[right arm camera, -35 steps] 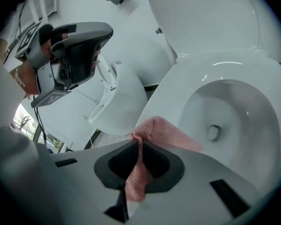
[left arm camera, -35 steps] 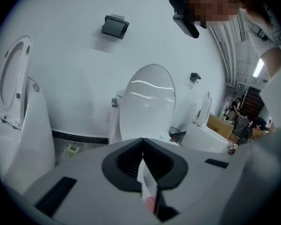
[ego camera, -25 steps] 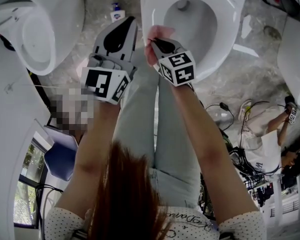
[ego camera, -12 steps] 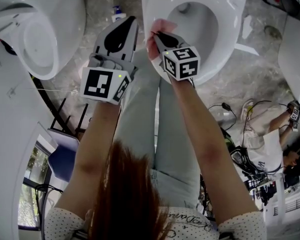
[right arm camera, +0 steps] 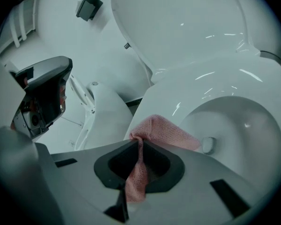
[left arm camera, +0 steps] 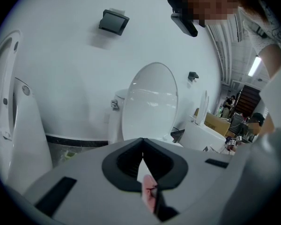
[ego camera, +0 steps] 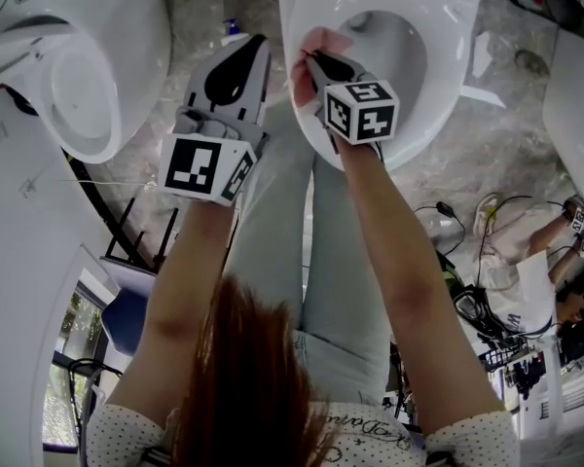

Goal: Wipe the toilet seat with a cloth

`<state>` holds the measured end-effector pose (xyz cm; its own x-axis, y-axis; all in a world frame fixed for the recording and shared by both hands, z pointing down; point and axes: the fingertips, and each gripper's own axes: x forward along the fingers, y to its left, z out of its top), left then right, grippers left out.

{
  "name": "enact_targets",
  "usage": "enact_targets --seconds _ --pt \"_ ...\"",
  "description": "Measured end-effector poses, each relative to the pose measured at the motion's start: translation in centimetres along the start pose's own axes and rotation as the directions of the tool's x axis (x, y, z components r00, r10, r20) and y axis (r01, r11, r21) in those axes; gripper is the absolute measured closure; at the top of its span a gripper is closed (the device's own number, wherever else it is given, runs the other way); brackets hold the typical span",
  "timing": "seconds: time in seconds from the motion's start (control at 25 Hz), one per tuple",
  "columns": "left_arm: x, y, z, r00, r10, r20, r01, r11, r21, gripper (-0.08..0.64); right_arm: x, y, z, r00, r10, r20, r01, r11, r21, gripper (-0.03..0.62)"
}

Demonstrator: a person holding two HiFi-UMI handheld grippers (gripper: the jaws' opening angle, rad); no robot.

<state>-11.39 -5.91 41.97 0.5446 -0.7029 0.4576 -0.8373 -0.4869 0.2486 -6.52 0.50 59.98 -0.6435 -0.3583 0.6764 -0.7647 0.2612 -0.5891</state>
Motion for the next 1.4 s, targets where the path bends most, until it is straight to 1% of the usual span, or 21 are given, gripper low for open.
enact_targets --seconds 0.24,0.36,0.44,0.68,0.84,0.88,1.04,1.12,1.24,1.4 --pt "0.3 0.4 0.1 1.0 -0.013 -0.004 0.013 1.0 0.004 0.555 0.3 -0.5 1.2 0.999 -0.009 0.051 0.003 0.994 0.105 0.548" --pt "0.4 0.5 0.1 1.0 -0.019 -0.007 0.019 1.0 0.007 0.555 0.5 -0.8 2.0 0.997 -0.021 0.074 0.011 0.99 0.14 0.548" --pt "0.5 0.5 0.1 1.0 -0.021 -0.009 0.022 1.0 0.008 0.555 0.6 -0.8 2.7 0.996 -0.029 0.083 0.017 0.989 0.149 0.548" --pt "0.7 0.6 0.2 0.999 -0.032 -0.016 0.032 0.999 0.012 0.555 1.3 -0.6 4.9 0.994 -0.032 0.109 0.019 0.993 0.12 0.551" --pt "1.0 0.7 0.5 0.999 -0.035 -0.013 0.035 0.999 0.016 0.555 1.4 -0.8 6.5 0.989 -0.028 0.148 -0.001 0.981 0.194 0.552" --pt "1.0 0.7 0.6 0.999 -0.035 -0.012 0.035 0.999 0.018 0.555 1.5 -0.8 6.7 0.988 -0.028 0.154 -0.002 0.981 0.192 0.552" --pt "1.1 0.6 0.8 0.999 -0.039 -0.015 0.039 0.999 0.024 0.555 1.7 -0.9 7.1 0.988 -0.025 0.152 0.005 0.992 0.128 0.552" --pt "1.2 0.6 0.8 0.999 -0.039 -0.017 0.04 0.999 0.027 0.555 1.8 -1.1 7.4 0.987 -0.018 0.158 -0.004 0.991 0.134 0.552" --pt "1.2 0.8 0.7 0.999 -0.033 -0.019 0.033 0.999 0.021 0.555 1.7 -1.4 8.4 0.981 -0.015 0.193 -0.02 0.984 0.177 0.554" --pt "1.2 0.7 0.8 0.999 -0.034 -0.017 0.034 0.999 0.019 0.555 1.8 -1.7 9.0 0.979 -0.024 0.203 -0.004 0.991 0.137 0.555"
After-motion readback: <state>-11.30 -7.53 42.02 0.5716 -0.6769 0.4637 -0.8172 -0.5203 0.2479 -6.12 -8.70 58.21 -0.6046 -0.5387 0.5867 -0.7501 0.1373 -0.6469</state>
